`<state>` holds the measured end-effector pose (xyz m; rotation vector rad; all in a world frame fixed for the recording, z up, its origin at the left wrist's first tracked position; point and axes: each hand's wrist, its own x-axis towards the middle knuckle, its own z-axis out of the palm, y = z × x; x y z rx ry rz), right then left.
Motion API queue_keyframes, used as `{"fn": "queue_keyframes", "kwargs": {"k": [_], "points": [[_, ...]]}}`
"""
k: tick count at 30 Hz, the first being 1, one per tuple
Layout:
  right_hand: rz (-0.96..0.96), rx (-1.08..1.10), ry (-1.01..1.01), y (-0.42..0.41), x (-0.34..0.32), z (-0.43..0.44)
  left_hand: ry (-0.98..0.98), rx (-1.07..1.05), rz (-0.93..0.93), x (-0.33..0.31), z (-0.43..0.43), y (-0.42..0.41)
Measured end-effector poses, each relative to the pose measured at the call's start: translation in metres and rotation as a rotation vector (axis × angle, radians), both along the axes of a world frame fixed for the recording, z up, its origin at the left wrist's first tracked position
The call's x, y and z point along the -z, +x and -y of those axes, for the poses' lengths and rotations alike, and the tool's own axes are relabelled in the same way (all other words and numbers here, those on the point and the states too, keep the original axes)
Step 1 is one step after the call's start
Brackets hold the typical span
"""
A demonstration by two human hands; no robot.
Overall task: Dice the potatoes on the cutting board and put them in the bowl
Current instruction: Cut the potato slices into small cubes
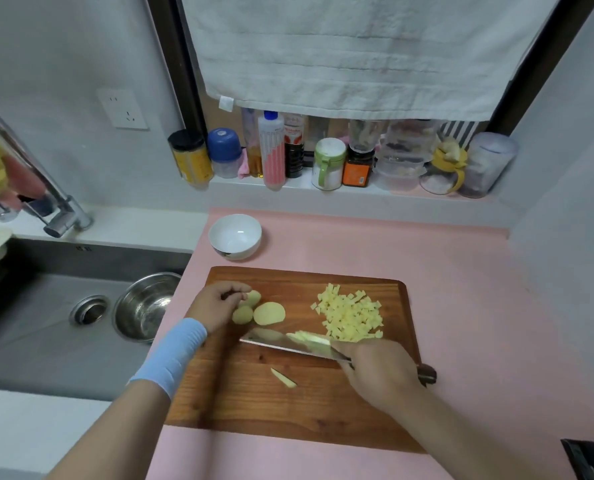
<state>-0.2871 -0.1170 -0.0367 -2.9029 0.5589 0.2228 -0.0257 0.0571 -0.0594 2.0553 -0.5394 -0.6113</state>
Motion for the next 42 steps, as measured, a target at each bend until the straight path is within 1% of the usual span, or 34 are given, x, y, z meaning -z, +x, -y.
{"fn": "queue_keyframes", "kwargs": {"k": [2,5,7,8,9,13,18,20,24,27,29,32,34,36,39,42], "points": [[-0.038,-0.085,-0.045,0.006,-0.003,-0.006,0.109,0.23,-0.066,-0.011,0.004,-0.005],[-0.034,-0.185,-0.075,0.015,-0.003,-0.015,0.327,0.558,-0.134,-0.004,0.016,-0.026],[-0.038,-0.224,-0.089,0.02,-0.002,-0.018,0.426,0.697,-0.141,0.005,0.023,-0.038],[-0.046,-0.236,-0.096,0.022,-0.001,-0.019,0.46,0.723,-0.125,0.009,0.024,-0.041],[-0.051,-0.245,-0.099,0.023,-0.001,-0.019,0.462,0.721,-0.124,0.012,0.023,-0.041],[-0.055,-0.266,-0.112,0.023,-0.004,-0.018,0.36,0.612,-0.215,0.022,0.021,-0.04],[-0.079,-0.268,-0.151,0.022,-0.005,-0.014,0.429,0.584,-0.107,0.021,0.022,-0.032],[-0.076,-0.257,-0.156,0.02,-0.003,-0.009,0.441,0.54,-0.075,0.026,0.019,-0.025],[-0.049,-0.245,-0.157,0.01,0.002,0.004,0.386,0.39,-0.127,0.034,0.006,-0.01],[0.036,-0.19,-0.12,0.001,0.004,0.017,0.329,0.321,-0.083,0.038,-0.005,-0.002],[0.051,-0.148,-0.113,-0.004,0.005,0.026,0.314,0.284,-0.049,0.04,-0.01,0.0],[0.058,-0.015,-0.018,-0.008,0.007,0.035,0.352,0.316,0.074,0.044,-0.013,-0.009],[0.102,0.118,0.078,-0.008,0.008,0.036,0.312,0.344,0.124,0.048,-0.012,-0.022],[0.16,0.228,0.19,-0.007,0.008,0.034,0.265,0.424,0.207,0.05,-0.008,-0.04],[0.206,0.31,0.26,-0.002,0.007,0.031,0.275,0.604,0.396,0.064,-0.002,-0.059],[0.226,0.334,0.278,0.003,0.007,0.028,0.269,0.637,0.457,0.077,-0.006,-0.065]]}}
